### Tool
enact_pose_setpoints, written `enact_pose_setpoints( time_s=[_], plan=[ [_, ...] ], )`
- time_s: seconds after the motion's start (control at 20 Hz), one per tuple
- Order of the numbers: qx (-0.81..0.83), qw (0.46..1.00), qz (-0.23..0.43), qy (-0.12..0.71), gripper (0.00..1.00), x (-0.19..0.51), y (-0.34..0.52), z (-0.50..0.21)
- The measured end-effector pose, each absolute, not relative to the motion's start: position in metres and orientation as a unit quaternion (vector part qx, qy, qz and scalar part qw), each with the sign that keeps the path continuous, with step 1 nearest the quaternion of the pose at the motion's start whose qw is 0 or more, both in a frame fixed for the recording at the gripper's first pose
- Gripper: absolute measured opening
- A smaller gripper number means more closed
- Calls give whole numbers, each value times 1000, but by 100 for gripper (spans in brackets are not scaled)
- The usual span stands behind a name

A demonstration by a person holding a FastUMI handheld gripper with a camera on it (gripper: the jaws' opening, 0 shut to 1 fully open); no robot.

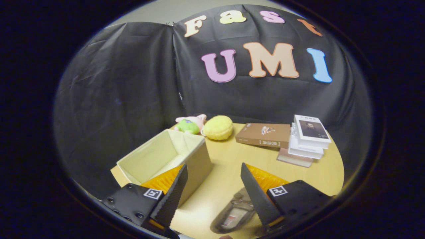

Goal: Open the storage box then place both shoes into the box .Put the left shoe in first, then the right shoe, with the right side of both shoes facing outward in a uniform manner.

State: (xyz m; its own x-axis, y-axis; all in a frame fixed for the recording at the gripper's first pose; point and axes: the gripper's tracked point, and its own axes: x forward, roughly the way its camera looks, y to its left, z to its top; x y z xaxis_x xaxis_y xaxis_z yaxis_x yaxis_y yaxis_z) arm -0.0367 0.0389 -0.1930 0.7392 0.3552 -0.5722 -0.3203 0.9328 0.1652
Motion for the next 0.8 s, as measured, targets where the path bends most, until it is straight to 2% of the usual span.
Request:
enact_pose_setpoints(
  time_s=[0.8],
  plan=[
    [15,871,144,469,99,-104,-39,-332]
  ],
)
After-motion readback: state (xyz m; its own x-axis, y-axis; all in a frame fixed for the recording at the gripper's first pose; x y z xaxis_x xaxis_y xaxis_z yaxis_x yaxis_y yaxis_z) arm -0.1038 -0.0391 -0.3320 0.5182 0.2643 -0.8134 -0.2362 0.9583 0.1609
